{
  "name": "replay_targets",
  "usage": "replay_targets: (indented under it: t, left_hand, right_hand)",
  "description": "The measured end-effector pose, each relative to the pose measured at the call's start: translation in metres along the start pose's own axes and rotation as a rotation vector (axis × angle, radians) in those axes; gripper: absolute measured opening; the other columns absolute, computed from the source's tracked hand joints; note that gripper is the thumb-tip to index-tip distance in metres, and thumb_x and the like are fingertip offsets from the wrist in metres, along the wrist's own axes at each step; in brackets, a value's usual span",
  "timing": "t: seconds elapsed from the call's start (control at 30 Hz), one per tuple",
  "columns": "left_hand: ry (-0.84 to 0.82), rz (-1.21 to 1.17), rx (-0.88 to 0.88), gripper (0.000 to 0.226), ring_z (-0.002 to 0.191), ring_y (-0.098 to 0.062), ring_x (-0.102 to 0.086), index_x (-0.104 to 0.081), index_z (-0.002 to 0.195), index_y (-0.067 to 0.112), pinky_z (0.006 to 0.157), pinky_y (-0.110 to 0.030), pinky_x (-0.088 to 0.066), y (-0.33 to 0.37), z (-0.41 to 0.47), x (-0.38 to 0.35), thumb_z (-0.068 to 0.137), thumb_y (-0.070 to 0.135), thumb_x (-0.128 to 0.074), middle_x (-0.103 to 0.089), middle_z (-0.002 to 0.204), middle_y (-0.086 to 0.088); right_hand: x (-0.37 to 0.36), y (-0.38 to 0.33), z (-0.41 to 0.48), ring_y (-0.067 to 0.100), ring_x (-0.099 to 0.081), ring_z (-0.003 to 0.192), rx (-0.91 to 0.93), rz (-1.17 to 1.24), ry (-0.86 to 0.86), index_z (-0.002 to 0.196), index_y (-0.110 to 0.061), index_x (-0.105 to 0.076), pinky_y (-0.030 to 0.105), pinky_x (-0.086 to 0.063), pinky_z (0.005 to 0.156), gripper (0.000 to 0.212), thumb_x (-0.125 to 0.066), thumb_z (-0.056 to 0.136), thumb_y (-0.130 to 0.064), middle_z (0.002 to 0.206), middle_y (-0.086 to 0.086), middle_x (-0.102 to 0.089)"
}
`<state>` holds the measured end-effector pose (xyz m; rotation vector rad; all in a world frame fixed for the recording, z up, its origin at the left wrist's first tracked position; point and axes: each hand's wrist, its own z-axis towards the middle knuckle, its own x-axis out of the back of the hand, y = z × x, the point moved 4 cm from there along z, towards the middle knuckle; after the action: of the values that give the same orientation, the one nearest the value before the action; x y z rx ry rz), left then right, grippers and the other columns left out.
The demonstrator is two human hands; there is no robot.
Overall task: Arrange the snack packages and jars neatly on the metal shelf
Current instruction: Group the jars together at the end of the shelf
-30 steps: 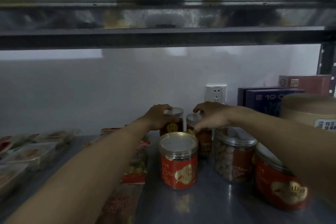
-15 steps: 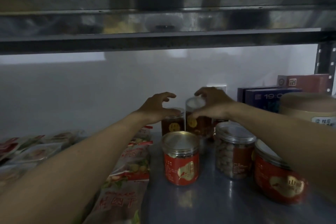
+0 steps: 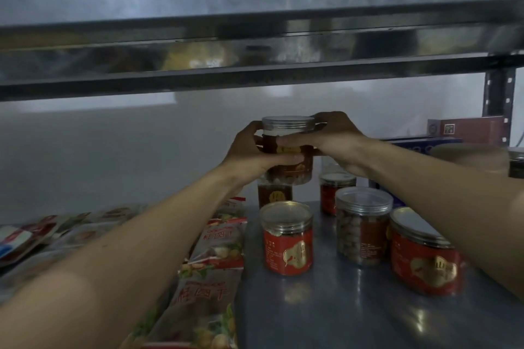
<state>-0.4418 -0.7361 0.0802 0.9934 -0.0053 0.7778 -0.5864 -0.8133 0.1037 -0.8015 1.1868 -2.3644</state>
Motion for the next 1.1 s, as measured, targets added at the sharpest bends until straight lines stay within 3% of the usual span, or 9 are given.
replay_targets:
  t: [0.17,0.43,0.6,0.7,0.8,0.93,1.03,1.1]
  left_hand:
    - [-0.108,-0.104,0.079,0.094,0.113,-0.016,-0.060,-0.047,0.136,0.030,0.093,-0.037,-0.054,0.002,-0.015,0.015,0.053,0.037,-0.091,-0.062,0.124,-0.002]
    - [-0.056,-0.095,0.100,0.102,0.110,-0.020,-0.062,-0.048,0.134,0.030,0.087,-0.038,-0.057,0.002,-0.034,0.028,0.043,0.046,-0.089,-0.064,0.120,-0.006]
    - [-0.031,-0.073,0.096,0.097,0.109,-0.018,-0.062,-0.048,0.133,0.032,0.085,-0.037,-0.058,0.003,-0.041,0.031,0.047,0.049,-0.087,-0.062,0.120,-0.002]
    - [-0.039,-0.041,0.092,0.095,0.109,-0.017,-0.060,-0.048,0.135,0.031,0.085,-0.036,-0.058,0.003,-0.046,0.033,0.049,0.047,-0.085,-0.061,0.121,-0.001]
    - [0.003,-0.015,0.082,0.099,0.108,-0.019,-0.060,-0.049,0.135,0.028,0.085,-0.039,-0.058,0.001,-0.050,0.040,0.046,0.050,-0.086,-0.061,0.121,-0.003]
    - [0.024,-0.015,0.110,0.093,0.109,-0.022,-0.061,-0.050,0.132,0.030,0.084,-0.041,-0.058,-0.006,-0.054,0.054,0.049,0.049,-0.085,-0.061,0.120,-0.005]
    - [0.000,0.003,0.128,0.094,0.109,-0.022,-0.061,-0.048,0.134,0.030,0.085,-0.039,-0.058,-0.010,-0.058,0.057,0.050,0.048,-0.085,-0.061,0.120,-0.006]
    - [0.000,0.004,0.131,0.095,0.108,-0.022,-0.061,-0.047,0.135,0.029,0.086,-0.040,-0.057,-0.012,-0.062,0.056,0.050,0.047,-0.085,-0.061,0.119,-0.006]
  right_hand:
    - [-0.005,-0.005,-0.006,0.013,-0.070,0.097,-0.001,0.065,-0.055,0.105,-0.014,-0.073,0.032,-0.054,0.091,0.050,-0.089,0.059,-0.024,0.101,-0.002,-0.075]
    - [-0.021,-0.003,-0.008,0.017,-0.067,0.105,-0.043,0.018,-0.156,0.112,-0.019,-0.069,0.040,-0.049,0.100,0.077,-0.091,0.044,-0.048,0.108,-0.001,-0.073]
    - [-0.026,-0.005,-0.013,0.019,-0.064,0.108,-0.058,0.044,-0.202,0.107,-0.022,-0.071,0.042,-0.046,0.103,0.062,-0.089,0.051,-0.044,0.111,0.000,-0.072]
    - [-0.027,-0.004,-0.015,0.017,-0.064,0.109,-0.063,0.011,-0.204,0.114,-0.021,-0.067,0.041,-0.047,0.103,0.073,-0.089,0.050,-0.048,0.113,-0.001,-0.071]
    - [-0.022,-0.002,-0.020,0.017,-0.056,0.119,-0.094,-0.136,-0.298,0.129,-0.022,-0.055,0.037,-0.042,0.104,0.088,-0.087,0.053,-0.050,0.127,-0.003,-0.062]
    - [-0.026,0.015,-0.033,0.020,-0.044,0.131,-0.154,-0.573,-0.450,0.146,-0.023,-0.035,0.039,-0.038,0.109,0.101,-0.087,0.060,-0.041,0.145,-0.002,-0.045]
    - [-0.039,0.028,-0.039,0.020,-0.045,0.131,-0.177,-0.681,-0.492,0.145,-0.023,-0.036,0.035,-0.042,0.104,0.103,-0.086,0.059,-0.049,0.147,-0.003,-0.043]
    - [-0.045,0.030,-0.041,0.019,-0.048,0.127,-0.180,-0.673,-0.526,0.141,-0.023,-0.041,0.030,-0.044,0.097,0.093,-0.085,0.063,-0.048,0.143,-0.005,-0.048]
